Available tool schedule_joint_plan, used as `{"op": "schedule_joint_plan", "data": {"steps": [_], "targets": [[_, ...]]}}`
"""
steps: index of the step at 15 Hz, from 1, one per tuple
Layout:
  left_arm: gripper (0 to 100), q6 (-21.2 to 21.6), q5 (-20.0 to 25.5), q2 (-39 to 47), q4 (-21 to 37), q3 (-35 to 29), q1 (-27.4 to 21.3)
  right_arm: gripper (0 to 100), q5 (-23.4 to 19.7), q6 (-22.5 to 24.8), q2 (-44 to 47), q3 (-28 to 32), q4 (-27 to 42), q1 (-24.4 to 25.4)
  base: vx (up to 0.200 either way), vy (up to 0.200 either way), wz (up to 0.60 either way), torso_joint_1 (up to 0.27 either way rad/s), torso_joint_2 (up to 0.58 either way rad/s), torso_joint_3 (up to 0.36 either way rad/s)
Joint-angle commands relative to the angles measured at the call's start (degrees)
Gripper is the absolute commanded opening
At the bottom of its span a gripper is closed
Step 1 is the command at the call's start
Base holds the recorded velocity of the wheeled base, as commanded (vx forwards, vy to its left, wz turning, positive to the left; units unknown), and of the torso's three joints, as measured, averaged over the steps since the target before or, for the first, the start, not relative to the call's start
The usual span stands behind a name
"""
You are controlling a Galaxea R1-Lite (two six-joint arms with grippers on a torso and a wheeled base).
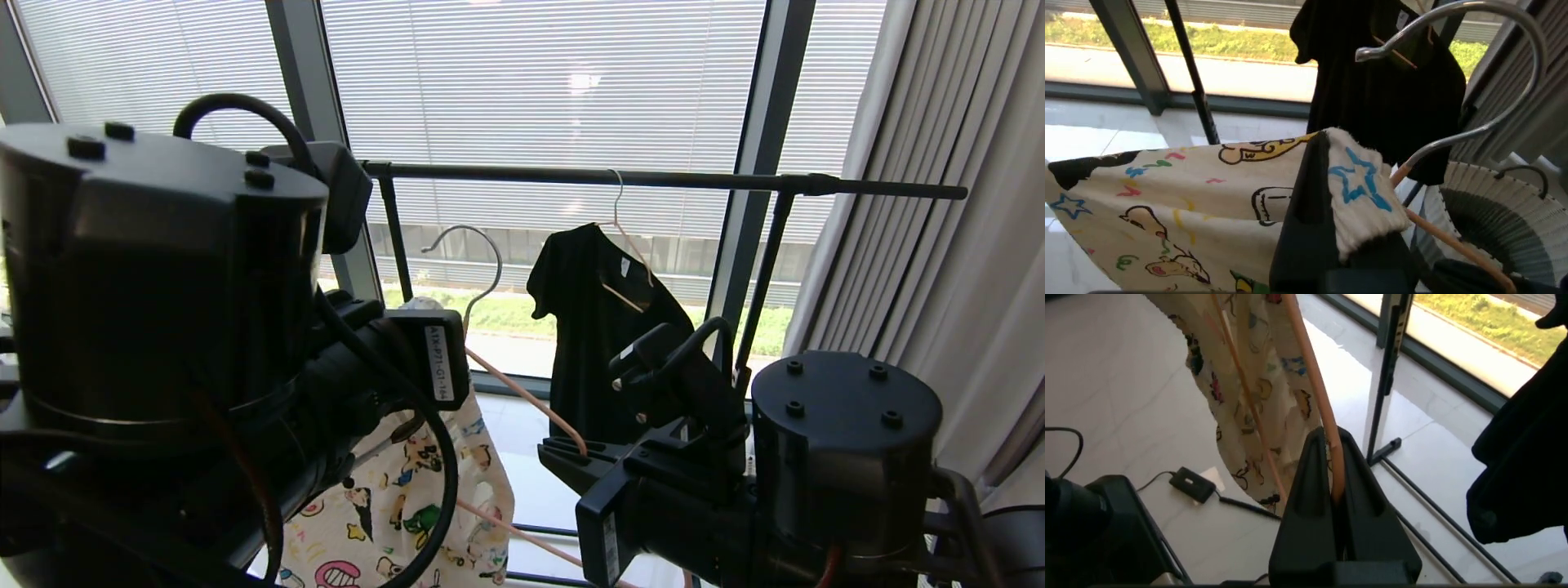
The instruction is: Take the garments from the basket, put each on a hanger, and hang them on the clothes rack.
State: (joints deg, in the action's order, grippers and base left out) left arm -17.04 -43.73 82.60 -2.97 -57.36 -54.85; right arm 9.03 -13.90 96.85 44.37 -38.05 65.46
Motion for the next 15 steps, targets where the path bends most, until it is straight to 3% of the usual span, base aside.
{"op": "schedule_joint_plan", "data": {"steps": [1, 3, 4, 10, 13, 15], "targets": [[0, 0.0, -0.1, -2.5, -0.1, 3.0, 1.5, 0, 0.5, 0.0, -0.4, -0.1, -0.1, 0.0, 0.0, 0.0, 0.0, 0.0, 0.0, 0.0], [0, 0.0, -0.1, -3.0, -0.8, 2.5, 1.8, 0, 1.5, 0.0, -0.4, 0.0, -0.7, 0.1, 0.0, 0.0, 0.0, 0.0, 0.0, 0.0], [100, 0.1, 0.0, -3.1, -2.6, 2.4, 1.8, 0, 1.9, 0.1, 0.0, 0.0, -2.2, 0.2, 0.0, 0.0, 0.0, 0.0, 0.0, 0.0], [100, 0.9, 0.0, -6.8, -2.9, 2.7, 1.8, 0, 6.6, 0.7, -0.3, -0.3, -5.5, -0.1, 0.0, 0.0, 0.0, 0.0, 0.0, 0.0], [100, 4.7, 0.1, -10.4, -2.7, 3.6, 2.3, 0, 6.6, 1.4, -0.3, -0.6, -7.3, -0.7, 0.0, 0.0, 0.0, 0.0, 0.0, 0.0], [100, 8.0, 1.9, -13.4, -2.7, 7.3, 4.7, 0, 6.6, 4.5, -0.3, -4.1, -12.2, -2.7, 0.0, 0.0, 0.0, 0.0, 0.0, 0.0]]}}
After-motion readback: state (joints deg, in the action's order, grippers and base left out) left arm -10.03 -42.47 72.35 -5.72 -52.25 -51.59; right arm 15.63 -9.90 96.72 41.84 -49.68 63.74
